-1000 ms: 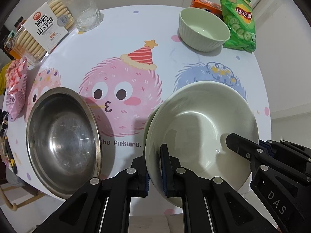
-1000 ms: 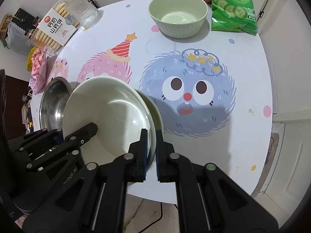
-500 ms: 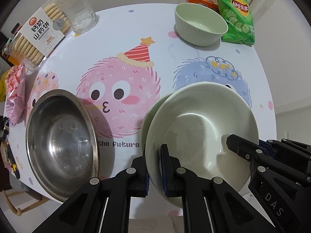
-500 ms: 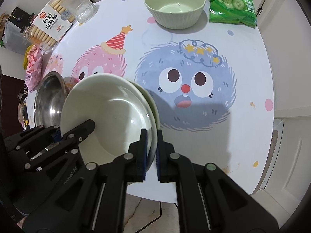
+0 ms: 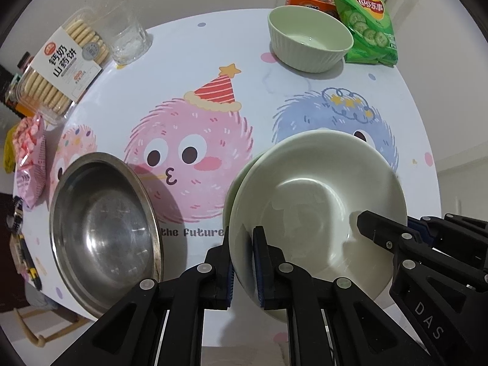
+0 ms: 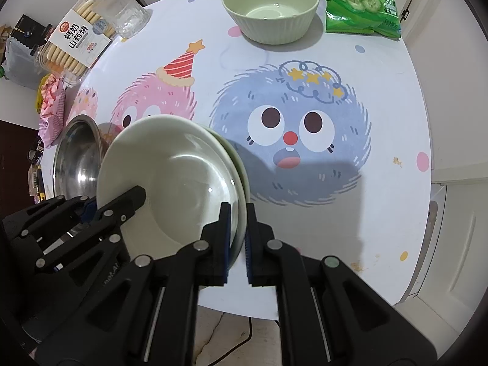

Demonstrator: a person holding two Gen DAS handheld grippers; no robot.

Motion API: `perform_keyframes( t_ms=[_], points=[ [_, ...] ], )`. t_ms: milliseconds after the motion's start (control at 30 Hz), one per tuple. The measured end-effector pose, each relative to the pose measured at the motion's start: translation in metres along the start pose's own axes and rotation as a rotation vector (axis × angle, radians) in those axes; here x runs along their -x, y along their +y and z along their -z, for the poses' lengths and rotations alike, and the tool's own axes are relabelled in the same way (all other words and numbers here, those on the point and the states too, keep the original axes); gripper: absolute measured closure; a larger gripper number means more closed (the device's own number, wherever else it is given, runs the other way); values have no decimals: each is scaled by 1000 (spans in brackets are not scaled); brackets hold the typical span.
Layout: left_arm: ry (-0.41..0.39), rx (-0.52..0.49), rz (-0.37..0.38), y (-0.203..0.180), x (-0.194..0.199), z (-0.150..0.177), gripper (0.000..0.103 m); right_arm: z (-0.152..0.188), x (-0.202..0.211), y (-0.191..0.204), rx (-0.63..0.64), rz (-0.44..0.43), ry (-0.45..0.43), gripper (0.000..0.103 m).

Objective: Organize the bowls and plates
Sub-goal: 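Lower the cream bowl into the pale green bowl, open both tools, then withdraw both tools and move toward the next pale green bowl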

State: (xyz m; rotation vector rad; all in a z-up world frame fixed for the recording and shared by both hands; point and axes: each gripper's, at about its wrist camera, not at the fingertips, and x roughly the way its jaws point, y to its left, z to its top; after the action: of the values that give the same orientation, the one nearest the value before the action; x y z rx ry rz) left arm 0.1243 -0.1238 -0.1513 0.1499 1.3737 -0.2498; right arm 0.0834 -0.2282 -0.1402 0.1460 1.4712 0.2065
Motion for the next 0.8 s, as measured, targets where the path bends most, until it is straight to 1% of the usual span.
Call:
perform_keyframes(
  t_ms=[67,167,233,267,467,533,700,767,800],
  points=[
    [-1,4,-12,2,1,0,91,1,0,2,1,4,4,93],
    [-2,16,-22,6,1,1,89,0,-1,6,7,1,12,89],
    [5,20,-18,8,-1,1,89,0,-1,10,18,5,14,85],
    [8,27,-10,9,-2,2,89,-1,-2,11,23,12,16,84],
    [10,33,-5,11,-2,3,89,-2,-3,11,16,9,24,84],
    [7,39,-4,13,-2,3,84,-2,-4,11,14,13,28,84],
    [10,46,8,13,-2,4,82,-1,-5,8,9,15,35,83],
    [10,44,10,13,-2,4,81,-1,-4,7,5,11,32,83],
    [9,44,13,13,-2,4,78,0,-3,7,2,9,31,83]
  ],
)
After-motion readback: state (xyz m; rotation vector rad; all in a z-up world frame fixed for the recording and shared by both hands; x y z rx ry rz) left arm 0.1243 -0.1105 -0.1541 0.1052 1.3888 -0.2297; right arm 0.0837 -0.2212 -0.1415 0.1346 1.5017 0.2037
